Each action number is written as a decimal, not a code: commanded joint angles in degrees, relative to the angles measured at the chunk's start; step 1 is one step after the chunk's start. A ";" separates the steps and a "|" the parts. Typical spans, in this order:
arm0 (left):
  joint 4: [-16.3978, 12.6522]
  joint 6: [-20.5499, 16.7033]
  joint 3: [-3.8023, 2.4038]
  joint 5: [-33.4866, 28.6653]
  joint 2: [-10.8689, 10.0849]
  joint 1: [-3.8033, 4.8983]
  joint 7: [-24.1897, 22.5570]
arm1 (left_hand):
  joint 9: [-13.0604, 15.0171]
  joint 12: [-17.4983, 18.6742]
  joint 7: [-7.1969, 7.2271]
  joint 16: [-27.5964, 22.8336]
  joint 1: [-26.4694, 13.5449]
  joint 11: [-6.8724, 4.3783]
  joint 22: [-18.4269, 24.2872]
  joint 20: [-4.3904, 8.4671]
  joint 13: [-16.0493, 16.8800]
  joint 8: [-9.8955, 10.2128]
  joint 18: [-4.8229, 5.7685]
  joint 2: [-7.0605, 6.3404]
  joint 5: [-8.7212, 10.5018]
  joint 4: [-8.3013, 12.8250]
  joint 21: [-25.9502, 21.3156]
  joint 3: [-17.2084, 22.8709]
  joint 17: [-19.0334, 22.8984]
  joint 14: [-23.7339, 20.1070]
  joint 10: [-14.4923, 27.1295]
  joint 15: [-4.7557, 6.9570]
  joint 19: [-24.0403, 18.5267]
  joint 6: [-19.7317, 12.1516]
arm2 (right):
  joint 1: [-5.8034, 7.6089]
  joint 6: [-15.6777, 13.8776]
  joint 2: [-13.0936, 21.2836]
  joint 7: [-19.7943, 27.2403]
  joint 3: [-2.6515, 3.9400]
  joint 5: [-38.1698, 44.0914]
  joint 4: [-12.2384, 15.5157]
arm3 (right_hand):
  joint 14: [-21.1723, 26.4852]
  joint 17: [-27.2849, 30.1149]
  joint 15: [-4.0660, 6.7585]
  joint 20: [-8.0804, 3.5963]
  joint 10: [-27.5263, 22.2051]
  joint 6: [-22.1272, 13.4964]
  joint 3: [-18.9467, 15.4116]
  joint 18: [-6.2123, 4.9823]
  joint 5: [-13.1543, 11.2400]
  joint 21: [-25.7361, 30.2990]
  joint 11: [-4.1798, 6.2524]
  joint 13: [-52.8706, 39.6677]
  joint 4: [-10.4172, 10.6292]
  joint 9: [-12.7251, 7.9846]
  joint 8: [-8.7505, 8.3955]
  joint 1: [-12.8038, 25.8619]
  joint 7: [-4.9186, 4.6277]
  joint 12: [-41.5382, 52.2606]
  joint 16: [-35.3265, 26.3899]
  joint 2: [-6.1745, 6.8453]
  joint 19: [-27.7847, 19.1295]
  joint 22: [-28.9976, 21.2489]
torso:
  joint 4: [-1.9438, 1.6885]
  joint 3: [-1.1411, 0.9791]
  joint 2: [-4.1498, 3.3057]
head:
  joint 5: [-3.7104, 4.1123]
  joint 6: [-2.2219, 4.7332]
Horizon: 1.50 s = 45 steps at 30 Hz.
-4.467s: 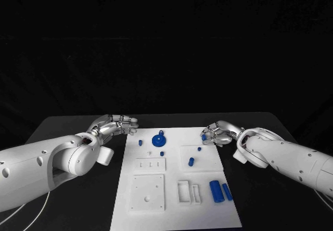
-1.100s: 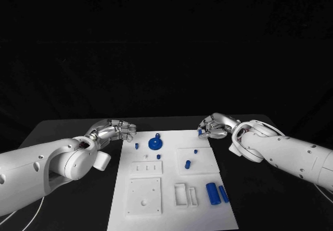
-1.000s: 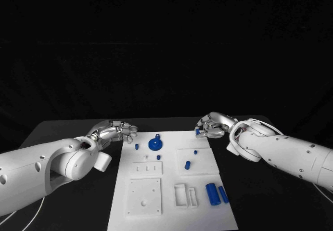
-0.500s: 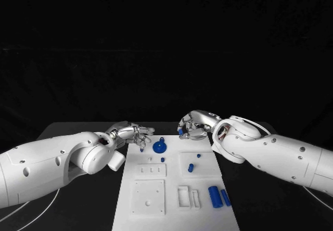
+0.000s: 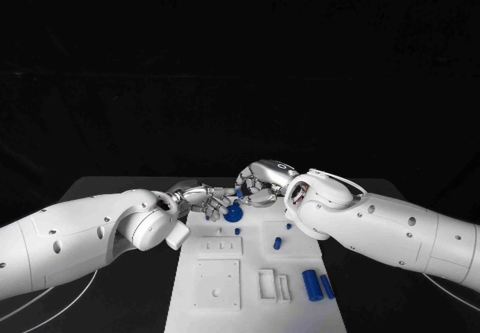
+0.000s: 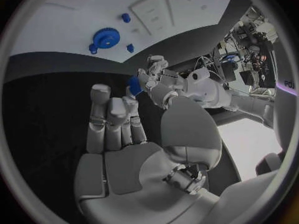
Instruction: Assemble the parts on the task board
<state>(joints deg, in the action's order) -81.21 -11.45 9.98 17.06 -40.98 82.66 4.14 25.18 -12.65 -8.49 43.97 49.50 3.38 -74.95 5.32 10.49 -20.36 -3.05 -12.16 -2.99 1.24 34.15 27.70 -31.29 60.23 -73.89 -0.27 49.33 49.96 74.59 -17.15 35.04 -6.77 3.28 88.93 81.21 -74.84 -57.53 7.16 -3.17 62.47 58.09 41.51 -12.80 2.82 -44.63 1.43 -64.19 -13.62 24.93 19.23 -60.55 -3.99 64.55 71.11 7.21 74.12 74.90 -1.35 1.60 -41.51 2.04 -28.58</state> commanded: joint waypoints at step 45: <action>1.27 3.85 0.09 3.67 2.19 0.13 1.87 | -0.14 0.55 1.20 0.96 6.65 -0.57 -0.43 -0.17 2.49 -0.39 -0.42 4.70 0.02 2.60 0.15 -4.06 1.81 -0.52 -0.76 -0.09 -0.80 3.22 | -0.64 0.57 -2.81 -1.05 -2.10 3.16 -0.63 | 0.05 -0.11 0.42 0.01 0.40 1.30 0.56 -2.20 0.02 -0.38 -0.06 0.06 0.05 1.66 0.41 0.02 -1.04 -0.11 0.07 0.56 0.58 0.85 | 0.08 -0.13 -0.22 | -0.57 -0.51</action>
<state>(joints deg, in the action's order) -79.73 -9.51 10.20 19.94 -39.14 82.65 6.27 25.03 -11.80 -7.24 44.76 56.04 2.78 -74.91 4.82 12.93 -20.59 -2.95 -7.61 -3.04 3.60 33.92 23.63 -29.53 59.43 -74.35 -0.45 48.43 52.86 74.11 -17.05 32.42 -7.74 1.28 91.38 80.55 -74.63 -57.57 7.16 -3.18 62.56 58.00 41.83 -12.80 2.65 -44.79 1.33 -64.21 -13.62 26.57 19.43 -59.90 -4.10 64.55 71.12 7.86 74.51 74.90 -1.27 1.48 -41.70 1.48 -29.05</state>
